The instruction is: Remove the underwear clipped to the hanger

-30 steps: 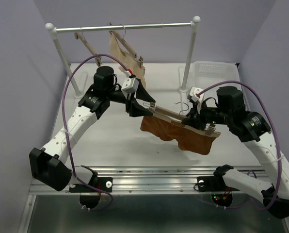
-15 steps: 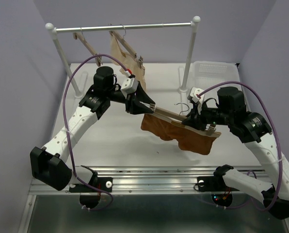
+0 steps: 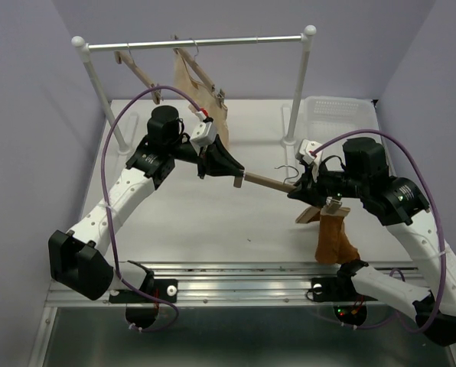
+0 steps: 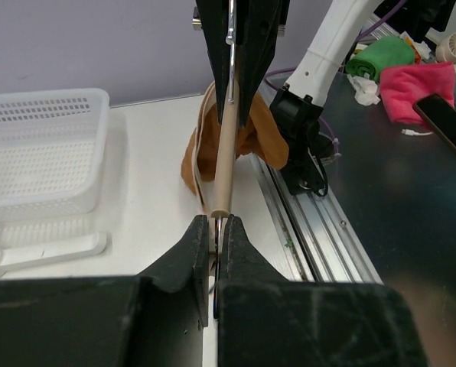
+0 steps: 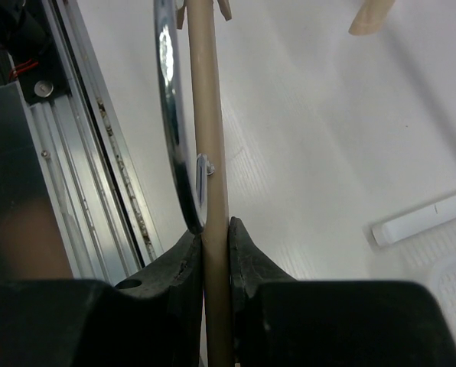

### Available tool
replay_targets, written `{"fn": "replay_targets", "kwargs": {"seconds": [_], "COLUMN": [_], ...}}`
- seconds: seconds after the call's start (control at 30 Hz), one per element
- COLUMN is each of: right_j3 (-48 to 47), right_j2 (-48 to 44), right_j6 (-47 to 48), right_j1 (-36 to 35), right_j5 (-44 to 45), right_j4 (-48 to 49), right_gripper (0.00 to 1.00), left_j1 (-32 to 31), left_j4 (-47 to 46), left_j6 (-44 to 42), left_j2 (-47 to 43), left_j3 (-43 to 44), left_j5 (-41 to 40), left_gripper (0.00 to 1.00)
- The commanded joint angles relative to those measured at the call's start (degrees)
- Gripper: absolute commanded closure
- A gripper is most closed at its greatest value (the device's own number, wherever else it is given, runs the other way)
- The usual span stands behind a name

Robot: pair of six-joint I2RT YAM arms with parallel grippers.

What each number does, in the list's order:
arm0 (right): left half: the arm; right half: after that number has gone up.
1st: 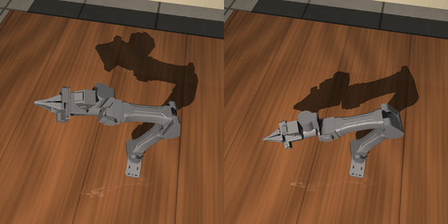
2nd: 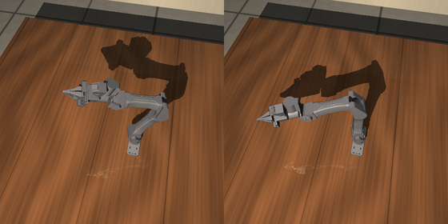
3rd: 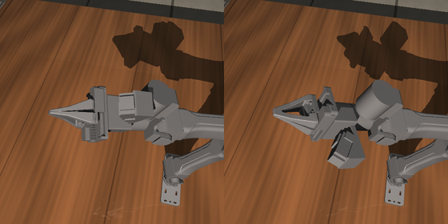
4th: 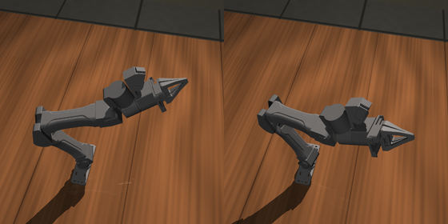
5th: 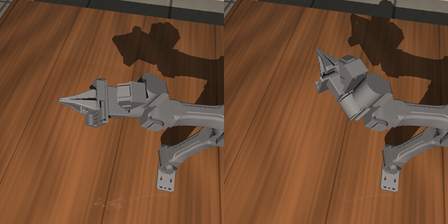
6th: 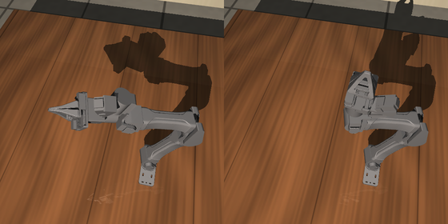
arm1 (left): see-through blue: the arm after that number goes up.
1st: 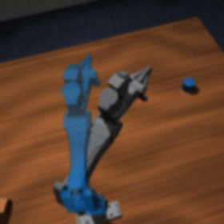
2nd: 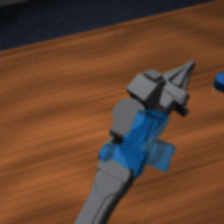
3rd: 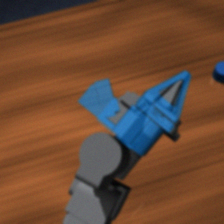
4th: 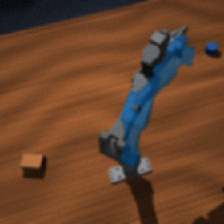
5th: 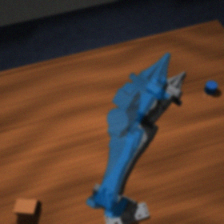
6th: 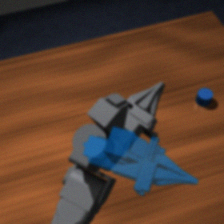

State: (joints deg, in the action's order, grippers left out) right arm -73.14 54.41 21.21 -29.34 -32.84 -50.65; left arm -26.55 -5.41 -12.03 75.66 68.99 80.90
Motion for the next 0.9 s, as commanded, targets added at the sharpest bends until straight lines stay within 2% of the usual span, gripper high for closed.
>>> {"fn": "replay_targets", "kwargs": {"seconds": [0.0,0.2,0.27,0.3,0.33,0.37,0.7,0.87], "right_j3": [-2.62,-2.79,-2.71,-2.71,-2.79,-2.79,-2.79,-2.88], "right_j2": [-0.80,-0.71,-0.71,-0.71,-0.80,-0.89,-1.15,-2.55], "right_j6": [-2.31,-3.19,-3.46,-3.89,-3.90,-4.16,-10.22,-13.30], "right_j1": [0.08,0.08,0.08,0.08,0.08,0.08,0.08,0.08], "right_j5": [1.99,3.04,3.48,4.09,4.36,4.80,14.64,17.37], "right_j4": [6.35,6.62,6.97,7.15,7.06,7.23,9.78,11.71], "right_gripper": [0.99,0.99,0.99,0.99,0.99,0.99,0.99,0.99], "left_j1": [0.00,0.00,0.09,0.09,0.09,0.26,2.64,5.10], "left_j4": [-3.12,-3.20,-3.29,-3.29,-3.29,-3.29,-1.80,-1.71], "left_j6": [2.19,3.68,3.77,4.12,4.04,4.12,3.69,5.08], "left_j2": [-1.13,-1.13,-0.95,-0.95,-0.95,-1.04,-1.74,-1.83], "left_j3": [-0.70,0.09,0.36,0.53,0.62,0.70,5.62,12.20], "left_j5": [-2.15,-3.29,-3.65,-4.08,-4.09,-4.44,-8.92,-17.25], "left_gripper": [1.00,1.00,0.56,0.23,0.06,0.01,0.01,0.01]}}
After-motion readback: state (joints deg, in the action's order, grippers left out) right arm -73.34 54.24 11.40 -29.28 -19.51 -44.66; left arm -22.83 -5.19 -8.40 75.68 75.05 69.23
